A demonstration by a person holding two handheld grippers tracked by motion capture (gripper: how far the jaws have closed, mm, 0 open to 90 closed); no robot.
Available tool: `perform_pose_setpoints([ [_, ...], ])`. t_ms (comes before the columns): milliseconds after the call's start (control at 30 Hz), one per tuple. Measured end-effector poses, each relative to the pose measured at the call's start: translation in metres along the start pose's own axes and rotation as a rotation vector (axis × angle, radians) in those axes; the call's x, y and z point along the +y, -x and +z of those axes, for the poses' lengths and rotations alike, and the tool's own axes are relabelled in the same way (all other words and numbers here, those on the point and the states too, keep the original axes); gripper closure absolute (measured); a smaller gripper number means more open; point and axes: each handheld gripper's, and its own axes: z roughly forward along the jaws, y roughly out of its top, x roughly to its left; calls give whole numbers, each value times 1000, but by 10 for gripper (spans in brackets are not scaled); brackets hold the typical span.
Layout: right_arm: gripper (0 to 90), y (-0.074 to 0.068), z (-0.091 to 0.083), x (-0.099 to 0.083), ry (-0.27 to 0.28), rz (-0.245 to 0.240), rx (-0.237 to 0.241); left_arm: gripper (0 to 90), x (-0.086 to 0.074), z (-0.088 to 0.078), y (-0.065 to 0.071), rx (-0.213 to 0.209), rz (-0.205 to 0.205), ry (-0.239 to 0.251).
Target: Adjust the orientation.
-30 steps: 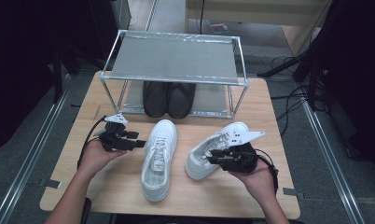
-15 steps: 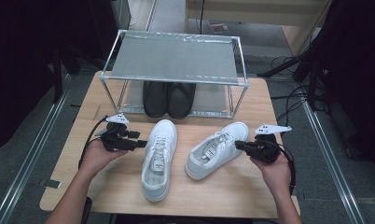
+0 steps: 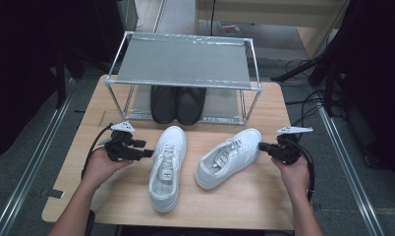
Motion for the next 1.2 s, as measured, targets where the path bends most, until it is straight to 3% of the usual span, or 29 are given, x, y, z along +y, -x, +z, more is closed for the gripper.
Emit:
perform_pose_setpoints([
  [233, 900, 4, 6, 4, -4, 12, 28, 413, -6, -3, 1, 10, -6, -1],
  [400, 900, 2, 10, 8, -7, -10, 12, 411, -10, -7, 1, 20, -15, 8],
  [600, 900, 3, 15, 12, -5, -6, 30, 410, -14, -10, 1, 27, -24, 14],
  [833, 900, -2, 25, 19, -13, -24, 62, 410, -19, -13, 2, 38, -31, 20],
  [1200, 900, -8, 36, 28, -18, -49, 74, 409, -26, -18, 4, 49, -46, 24],
])
